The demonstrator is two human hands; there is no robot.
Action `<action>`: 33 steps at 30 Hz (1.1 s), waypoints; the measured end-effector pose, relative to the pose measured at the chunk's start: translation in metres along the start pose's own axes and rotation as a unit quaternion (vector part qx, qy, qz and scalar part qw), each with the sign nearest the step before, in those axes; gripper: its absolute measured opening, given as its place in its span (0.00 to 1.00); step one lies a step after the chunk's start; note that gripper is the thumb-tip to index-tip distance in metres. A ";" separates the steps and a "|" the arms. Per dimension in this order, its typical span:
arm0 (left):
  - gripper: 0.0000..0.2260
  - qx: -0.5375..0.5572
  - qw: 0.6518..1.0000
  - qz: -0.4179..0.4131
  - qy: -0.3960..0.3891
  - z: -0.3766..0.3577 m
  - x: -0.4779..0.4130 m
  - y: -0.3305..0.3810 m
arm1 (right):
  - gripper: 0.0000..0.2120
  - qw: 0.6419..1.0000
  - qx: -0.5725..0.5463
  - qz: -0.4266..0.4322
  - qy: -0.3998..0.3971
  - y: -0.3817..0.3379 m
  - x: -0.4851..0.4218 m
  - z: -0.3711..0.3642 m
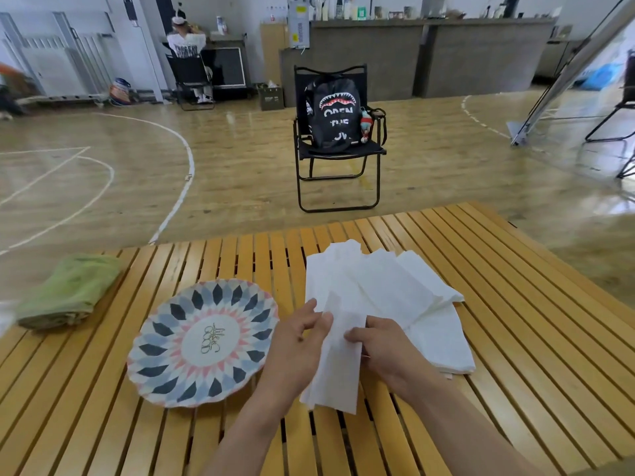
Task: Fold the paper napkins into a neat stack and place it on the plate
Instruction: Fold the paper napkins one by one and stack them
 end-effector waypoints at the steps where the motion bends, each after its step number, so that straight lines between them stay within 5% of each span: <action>1: 0.14 -0.009 1.000 -0.002 -0.004 0.000 0.002 0.002 | 0.09 1.000 0.003 0.001 0.016 0.001 -0.001 0.000; 4: 0.16 0.011 1.000 0.000 -0.013 0.007 0.009 0.003 | 0.10 0.999 -0.051 -0.010 0.012 -0.001 0.000 0.000; 7: 0.08 -0.008 1.000 0.010 -0.007 0.017 0.009 -0.007 | 0.10 0.991 -0.131 -0.018 -0.015 -0.002 0.004 -0.006; 12: 0.20 0.019 0.995 0.090 0.039 0.026 0.011 -0.012 | 0.12 0.979 -0.204 -0.020 -0.015 -0.001 0.002 -0.012; 18: 0.19 0.154 0.971 0.157 -0.094 0.036 0.011 -0.016 | 0.21 0.961 -0.254 -0.046 -0.095 -0.003 0.007 -0.016; 21: 0.15 0.137 0.974 0.156 -0.086 0.039 0.009 -0.017 | 0.19 0.960 -0.274 -0.030 -0.052 -0.001 0.003 -0.014; 25: 0.19 0.043 0.988 0.134 -0.067 0.036 0.010 -0.021 | 0.07 0.996 -0.086 0.017 0.023 -0.001 -0.003 -0.014; 30: 0.16 -0.017 0.995 0.072 -0.070 0.036 0.009 -0.019 | 0.24 0.991 0.114 0.068 -0.019 -0.008 0.004 -0.011; 33: 0.18 -0.084 0.991 0.040 -0.091 0.037 0.008 -0.018 | 0.21 0.984 0.164 0.072 -0.025 -0.007 0.003 -0.005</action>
Point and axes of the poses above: each hand's wrist, its own x-axis away from the middle knuckle, its own z-axis out of the back of the hand, y = z × x, the point moved 1 cm from there along -x, towards the middle knuckle, and after that the axes turned 9 degrees about -x, right-handed, at the moved point
